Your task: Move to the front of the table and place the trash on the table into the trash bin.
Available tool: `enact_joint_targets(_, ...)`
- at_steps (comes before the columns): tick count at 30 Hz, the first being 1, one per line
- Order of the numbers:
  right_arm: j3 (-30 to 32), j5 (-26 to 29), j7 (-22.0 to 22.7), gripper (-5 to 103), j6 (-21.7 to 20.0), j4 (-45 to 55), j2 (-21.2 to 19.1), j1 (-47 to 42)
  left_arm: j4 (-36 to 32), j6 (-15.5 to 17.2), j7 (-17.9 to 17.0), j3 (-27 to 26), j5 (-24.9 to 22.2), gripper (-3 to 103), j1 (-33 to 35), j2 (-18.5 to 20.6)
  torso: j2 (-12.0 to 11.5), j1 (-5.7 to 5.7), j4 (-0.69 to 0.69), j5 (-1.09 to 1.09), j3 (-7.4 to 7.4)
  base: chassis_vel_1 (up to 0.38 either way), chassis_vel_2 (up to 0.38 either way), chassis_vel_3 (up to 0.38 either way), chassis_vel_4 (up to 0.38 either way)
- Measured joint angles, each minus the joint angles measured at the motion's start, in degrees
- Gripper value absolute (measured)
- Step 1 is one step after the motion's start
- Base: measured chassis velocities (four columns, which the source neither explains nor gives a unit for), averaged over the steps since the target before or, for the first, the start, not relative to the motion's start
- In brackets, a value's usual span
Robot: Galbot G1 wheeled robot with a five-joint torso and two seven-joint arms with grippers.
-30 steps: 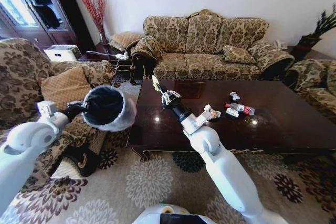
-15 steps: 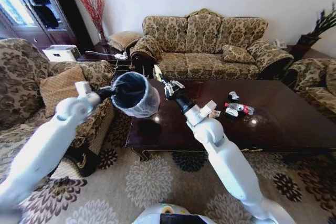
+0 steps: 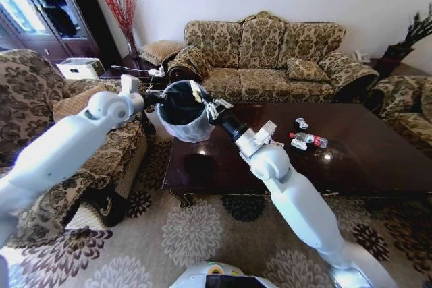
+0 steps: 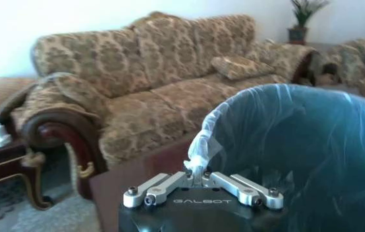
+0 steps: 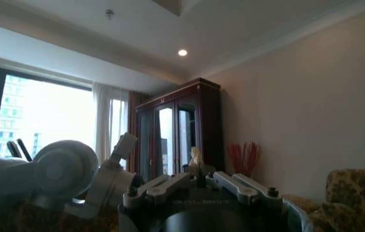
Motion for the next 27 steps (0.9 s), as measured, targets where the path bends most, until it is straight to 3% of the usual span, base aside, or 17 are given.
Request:
enact_joint_targets(7, -0.6, -2.1, 4.8, 2, -4.9, -1.4, 0.3, 1.1, -2.4, 0.9, -0.2, 4.7, -0.8, 0, -2.7, -1.1, 0.0, 0.0, 0.06, -0.03, 0.0, 0.0, 0.0, 0.0, 0.0)
enact_joint_targets(9, -0.5, -2.3, 4.9, 7, -5.4, -1.2, 0.0, 1.0, -2.4, 0.9, -0.2, 4.9, -0.8, 0, -2.9, -1.1, 0.0, 0.0, 0.05, -0.03, 0.0, 0.0, 0.0, 0.0, 0.0)
enact_joint_targets(12, 0.1, -2.6, 5.0, 24, -6.0, -0.7, -0.7, 0.4, -2.4, 1.1, -0.3, 4.9, -0.9, 0, -3.0, -1.1, 0.0, 0.0, 0.03, -0.02, 0.0, 0.0, 0.0, 0.0, 0.0)
enact_joint_targets(14, 0.3, -2.7, 5.0, 24, -6.1, -0.5, -0.8, 0.2, -2.4, 1.1, -0.2, 4.9, -0.9, 0, -3.0, -1.0, 0.0, 0.0, 0.03, -0.02, 0.0, 0.0, 0.0, 0.0, 0.0)
enact_joint_targets(16, 0.7, -3.0, 4.8, 35, -6.3, -0.4, -0.9, -0.2, -2.7, 1.1, -0.2, 4.8, -1.0, 0, -2.6, -1.0, 0.0, 0.0, 0.04, -0.02, 0.0, 0.0, 0.0, 0.0, 0.0)
enact_joint_targets(18, 0.9, -3.2, 4.7, 40, -6.2, -0.4, -0.9, -0.3, -2.9, 1.1, -0.2, 4.7, -1.0, 0, -2.5, -1.0, 0.0, 0.0, 0.05, -0.03, 0.0, 0.0, 0.0, 0.0, 0.0)
enact_joint_targets(21, 2.7, -3.4, 4.1, 57, -2.8, -0.4, -0.2, -1.6, -3.1, 1.1, -0.2, 4.4, -1.1, 0, -2.4, -1.1, 0.0, 0.0, 0.05, -0.03, 0.0, 0.0, 0.0, 0.0, 0.0)
enact_joint_targets(22, 2.7, -3.4, 4.1, 57, -2.8, -0.4, -0.2, -1.6, -3.1, 1.1, -0.2, 4.4, -1.1, 0, -2.4, -1.1, 0.0, 0.0, 0.05, -0.03, 0.0, 0.0, 0.0, 0.0, 0.0)
enact_joint_targets(26, 10.6, -4.1, 5.0, 73, 0.7, 0.5, 0.2, -7.2, -3.6, 1.1, -0.1, 3.9, -1.1, 0, -1.7, -0.1, 0.0, 0.0, 0.04, -0.02, 0.0, 0.0, 0.0, 0.0, 0.0)
enact_joint_targets(27, 10.6, -4.1, 5.0, 73, 0.7, 0.5, 0.2, -7.2, -3.6, 1.1, -0.1, 3.9, -1.1, 0, -1.7, -0.1, 0.0, 0.0, 0.04, -0.02, 0.0, 0.0, 0.0, 0.0, 0.0)
